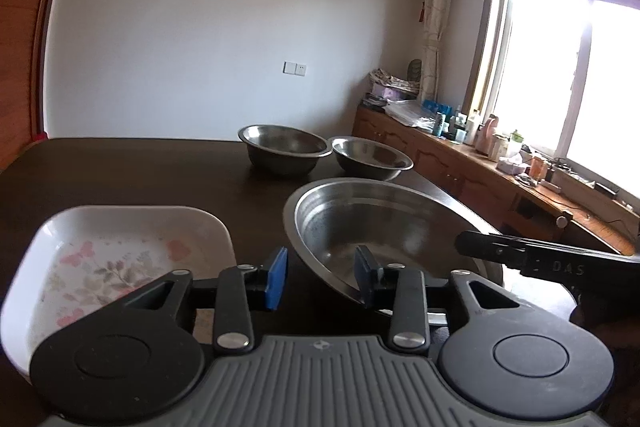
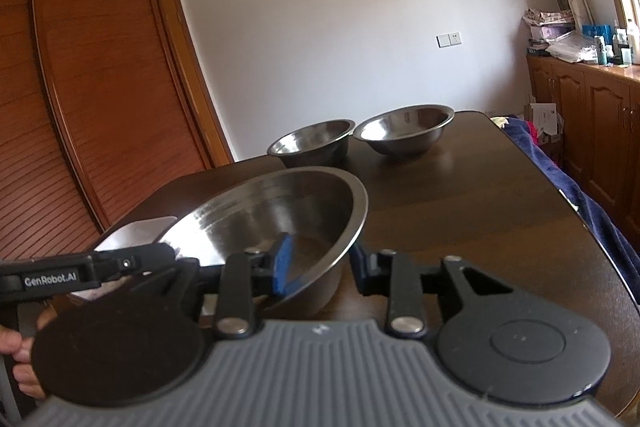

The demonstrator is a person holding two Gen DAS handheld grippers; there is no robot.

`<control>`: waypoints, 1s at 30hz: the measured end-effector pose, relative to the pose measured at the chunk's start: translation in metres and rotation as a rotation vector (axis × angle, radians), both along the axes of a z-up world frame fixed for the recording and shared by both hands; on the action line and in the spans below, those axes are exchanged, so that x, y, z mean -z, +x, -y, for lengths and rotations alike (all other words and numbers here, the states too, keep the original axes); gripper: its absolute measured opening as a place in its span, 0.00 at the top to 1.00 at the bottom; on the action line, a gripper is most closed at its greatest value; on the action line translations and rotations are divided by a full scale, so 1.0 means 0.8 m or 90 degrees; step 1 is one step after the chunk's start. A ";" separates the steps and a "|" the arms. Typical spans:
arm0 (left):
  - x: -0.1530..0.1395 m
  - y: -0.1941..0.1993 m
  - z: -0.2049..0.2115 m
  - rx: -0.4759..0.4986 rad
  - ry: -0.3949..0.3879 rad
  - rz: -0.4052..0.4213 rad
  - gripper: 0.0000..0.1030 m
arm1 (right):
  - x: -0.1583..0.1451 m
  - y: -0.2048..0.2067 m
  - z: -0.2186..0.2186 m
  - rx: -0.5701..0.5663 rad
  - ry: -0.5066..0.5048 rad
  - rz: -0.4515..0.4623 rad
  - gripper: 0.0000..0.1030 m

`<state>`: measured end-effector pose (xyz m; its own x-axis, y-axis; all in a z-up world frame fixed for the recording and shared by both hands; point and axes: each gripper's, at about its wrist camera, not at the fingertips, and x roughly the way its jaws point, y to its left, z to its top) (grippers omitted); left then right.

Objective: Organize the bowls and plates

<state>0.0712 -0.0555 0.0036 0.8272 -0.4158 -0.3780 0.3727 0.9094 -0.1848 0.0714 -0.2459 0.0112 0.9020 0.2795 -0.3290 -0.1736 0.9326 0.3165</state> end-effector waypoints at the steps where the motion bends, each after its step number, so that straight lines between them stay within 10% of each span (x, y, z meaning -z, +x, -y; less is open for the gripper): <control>1: -0.001 0.000 -0.002 -0.002 0.000 0.002 0.32 | -0.001 -0.002 0.000 0.005 -0.006 0.003 0.54; 30: -0.036 -0.004 -0.020 -0.033 -0.002 0.057 0.17 | -0.046 -0.025 0.020 0.017 -0.036 0.066 0.51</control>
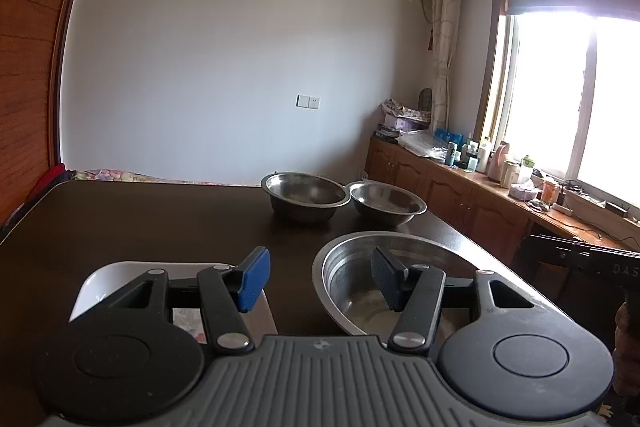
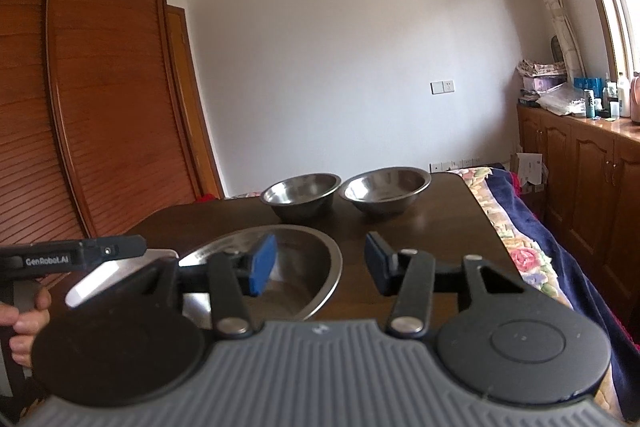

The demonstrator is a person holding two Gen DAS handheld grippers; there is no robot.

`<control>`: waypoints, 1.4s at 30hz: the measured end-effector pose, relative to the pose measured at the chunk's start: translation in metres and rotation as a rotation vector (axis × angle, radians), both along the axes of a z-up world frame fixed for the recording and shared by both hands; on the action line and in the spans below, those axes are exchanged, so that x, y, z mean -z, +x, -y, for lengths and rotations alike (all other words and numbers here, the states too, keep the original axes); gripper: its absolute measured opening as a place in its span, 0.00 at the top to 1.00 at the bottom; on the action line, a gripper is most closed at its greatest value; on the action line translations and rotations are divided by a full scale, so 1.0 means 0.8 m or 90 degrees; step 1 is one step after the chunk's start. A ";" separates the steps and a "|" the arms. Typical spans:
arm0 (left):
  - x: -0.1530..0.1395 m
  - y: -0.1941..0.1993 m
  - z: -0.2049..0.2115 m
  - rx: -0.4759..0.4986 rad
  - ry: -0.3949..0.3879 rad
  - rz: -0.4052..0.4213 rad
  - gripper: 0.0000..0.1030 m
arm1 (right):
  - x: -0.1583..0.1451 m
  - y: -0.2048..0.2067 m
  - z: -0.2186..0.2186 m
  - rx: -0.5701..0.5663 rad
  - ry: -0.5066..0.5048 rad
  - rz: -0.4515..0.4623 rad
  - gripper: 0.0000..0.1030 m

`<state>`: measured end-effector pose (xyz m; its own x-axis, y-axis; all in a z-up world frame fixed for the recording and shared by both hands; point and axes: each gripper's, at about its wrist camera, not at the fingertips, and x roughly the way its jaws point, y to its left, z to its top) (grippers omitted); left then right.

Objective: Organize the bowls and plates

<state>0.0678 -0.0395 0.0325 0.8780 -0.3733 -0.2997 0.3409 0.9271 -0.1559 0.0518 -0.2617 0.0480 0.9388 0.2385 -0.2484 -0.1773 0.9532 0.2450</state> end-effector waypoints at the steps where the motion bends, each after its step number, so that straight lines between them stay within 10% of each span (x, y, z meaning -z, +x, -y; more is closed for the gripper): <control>1: -0.001 0.001 0.001 0.000 0.002 0.001 0.17 | 0.000 -0.002 0.000 -0.001 0.000 0.001 0.51; 20: -0.059 0.117 0.026 -0.010 0.127 0.034 0.16 | -0.094 0.083 -0.029 -0.105 -0.133 0.004 0.51; 42: 0.000 0.299 0.039 0.020 0.150 -0.142 0.27 | -0.070 0.274 -0.057 -0.203 -0.219 -0.103 0.51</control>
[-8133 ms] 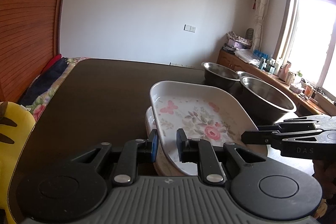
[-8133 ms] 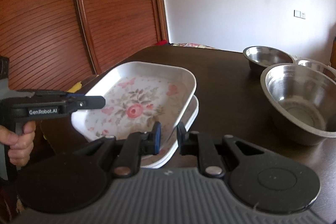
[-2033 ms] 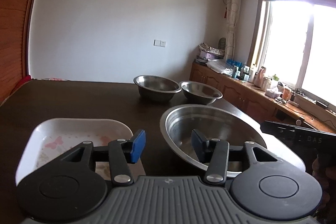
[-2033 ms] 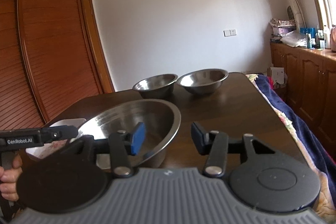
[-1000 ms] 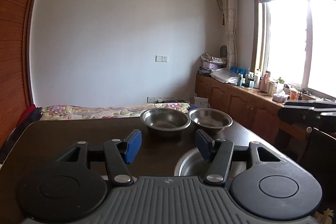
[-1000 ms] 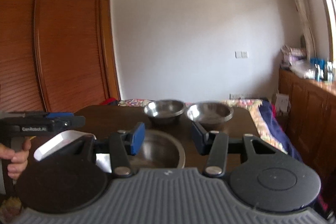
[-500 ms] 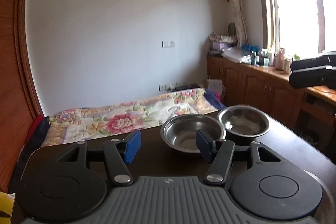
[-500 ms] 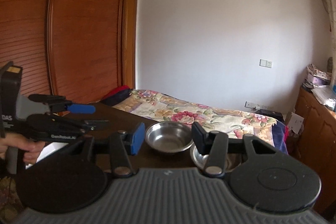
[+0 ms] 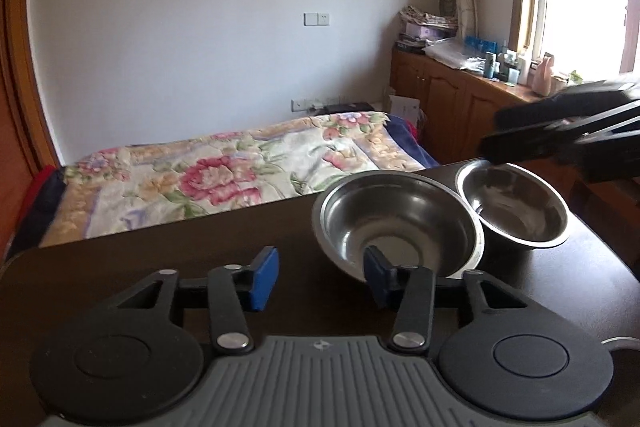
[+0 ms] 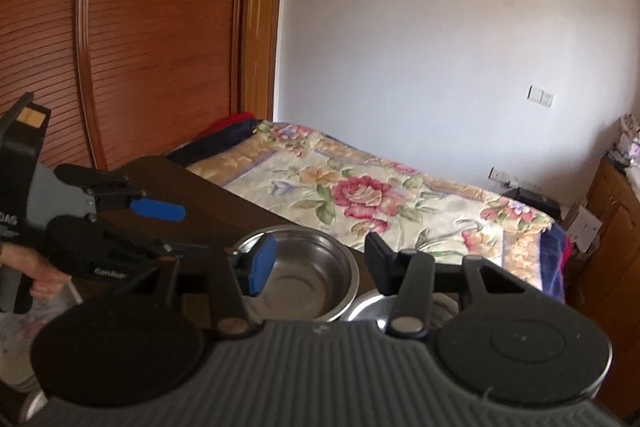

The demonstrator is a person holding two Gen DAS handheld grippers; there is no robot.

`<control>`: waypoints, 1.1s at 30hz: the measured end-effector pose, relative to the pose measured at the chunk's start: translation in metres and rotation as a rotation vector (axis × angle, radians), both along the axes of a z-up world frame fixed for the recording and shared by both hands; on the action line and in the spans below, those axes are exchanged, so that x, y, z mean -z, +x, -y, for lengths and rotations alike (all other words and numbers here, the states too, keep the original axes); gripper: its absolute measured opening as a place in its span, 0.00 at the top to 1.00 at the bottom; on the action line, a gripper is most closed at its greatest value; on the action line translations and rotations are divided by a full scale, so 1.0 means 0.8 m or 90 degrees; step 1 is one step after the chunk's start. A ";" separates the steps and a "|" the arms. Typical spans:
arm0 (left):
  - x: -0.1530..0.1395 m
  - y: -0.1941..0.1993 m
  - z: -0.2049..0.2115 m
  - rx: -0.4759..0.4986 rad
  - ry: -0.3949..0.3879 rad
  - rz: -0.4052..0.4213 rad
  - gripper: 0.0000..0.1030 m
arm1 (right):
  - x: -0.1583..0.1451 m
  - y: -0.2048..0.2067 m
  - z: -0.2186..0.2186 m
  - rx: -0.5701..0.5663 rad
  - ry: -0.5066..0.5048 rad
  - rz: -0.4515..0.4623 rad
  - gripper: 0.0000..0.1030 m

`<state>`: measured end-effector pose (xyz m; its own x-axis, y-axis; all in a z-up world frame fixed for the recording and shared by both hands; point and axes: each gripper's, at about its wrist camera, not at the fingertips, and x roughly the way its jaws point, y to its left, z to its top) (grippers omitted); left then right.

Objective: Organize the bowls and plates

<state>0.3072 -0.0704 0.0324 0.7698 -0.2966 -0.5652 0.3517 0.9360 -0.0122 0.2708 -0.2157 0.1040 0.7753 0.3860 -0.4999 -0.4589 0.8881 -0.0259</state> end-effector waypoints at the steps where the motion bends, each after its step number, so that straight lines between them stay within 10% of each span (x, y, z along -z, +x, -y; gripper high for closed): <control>1: 0.001 0.004 0.001 0.006 -0.004 -0.003 0.27 | 0.005 0.010 -0.001 -0.001 0.005 -0.010 0.51; 15: 0.015 0.023 0.006 0.004 -0.030 -0.052 0.39 | 0.054 0.061 -0.008 0.009 0.018 -0.087 0.53; 24: 0.014 0.026 -0.005 -0.026 -0.052 -0.060 0.57 | 0.061 0.073 -0.022 -0.016 -0.012 -0.132 0.86; 33: -0.011 -0.003 -0.004 -0.022 -0.061 -0.016 0.62 | 0.041 0.056 -0.021 -0.010 0.011 -0.108 0.87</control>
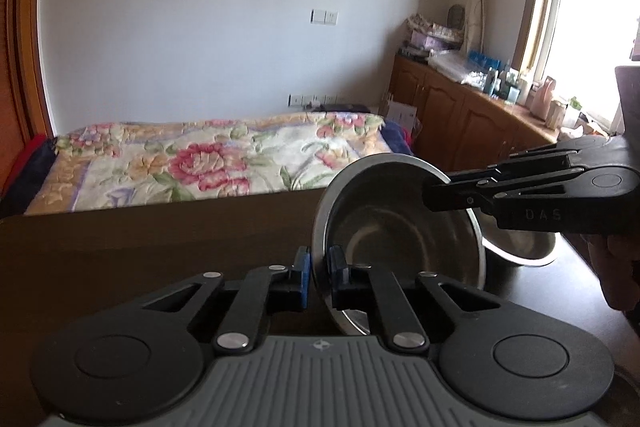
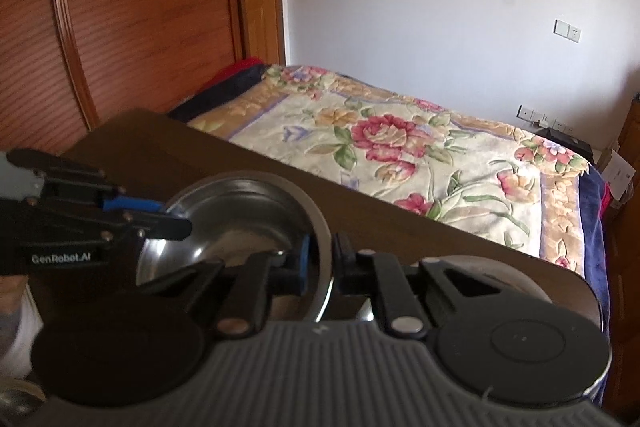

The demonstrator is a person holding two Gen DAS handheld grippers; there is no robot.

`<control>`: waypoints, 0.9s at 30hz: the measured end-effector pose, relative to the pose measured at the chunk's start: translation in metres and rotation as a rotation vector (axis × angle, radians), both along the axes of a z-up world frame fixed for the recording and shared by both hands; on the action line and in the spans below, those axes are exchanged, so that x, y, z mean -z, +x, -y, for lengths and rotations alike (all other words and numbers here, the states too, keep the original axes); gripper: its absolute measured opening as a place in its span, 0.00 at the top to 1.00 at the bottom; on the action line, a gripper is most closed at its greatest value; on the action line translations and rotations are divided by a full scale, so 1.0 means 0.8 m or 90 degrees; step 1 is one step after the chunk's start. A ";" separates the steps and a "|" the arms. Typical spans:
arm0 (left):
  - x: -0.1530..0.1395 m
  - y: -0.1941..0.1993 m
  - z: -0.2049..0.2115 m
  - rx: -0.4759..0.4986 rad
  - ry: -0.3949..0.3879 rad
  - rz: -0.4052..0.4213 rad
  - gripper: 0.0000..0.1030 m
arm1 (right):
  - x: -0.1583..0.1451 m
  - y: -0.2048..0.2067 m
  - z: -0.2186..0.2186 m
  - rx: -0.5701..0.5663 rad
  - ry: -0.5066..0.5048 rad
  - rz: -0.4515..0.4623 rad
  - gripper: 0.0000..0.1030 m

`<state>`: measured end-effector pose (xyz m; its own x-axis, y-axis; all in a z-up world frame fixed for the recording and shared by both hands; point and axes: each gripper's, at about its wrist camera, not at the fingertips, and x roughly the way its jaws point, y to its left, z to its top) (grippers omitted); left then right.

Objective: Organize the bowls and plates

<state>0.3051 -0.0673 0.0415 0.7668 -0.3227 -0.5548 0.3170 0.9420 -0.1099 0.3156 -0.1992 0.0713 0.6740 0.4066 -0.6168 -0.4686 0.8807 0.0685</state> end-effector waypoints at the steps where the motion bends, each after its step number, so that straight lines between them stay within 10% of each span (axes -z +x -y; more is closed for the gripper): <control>1: -0.003 -0.004 0.000 0.001 -0.001 0.007 0.62 | -0.003 -0.002 0.002 0.004 0.006 0.004 0.87; 27: -0.060 -0.177 0.029 0.058 -0.018 0.103 0.62 | -0.080 -0.158 0.032 0.068 -0.013 0.127 0.87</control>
<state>0.1635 -0.0902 0.0893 0.8121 -0.4088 -0.4165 0.4167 0.9058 -0.0765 0.1893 -0.2245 0.1352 0.8224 0.3146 -0.4740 -0.3746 0.9265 -0.0350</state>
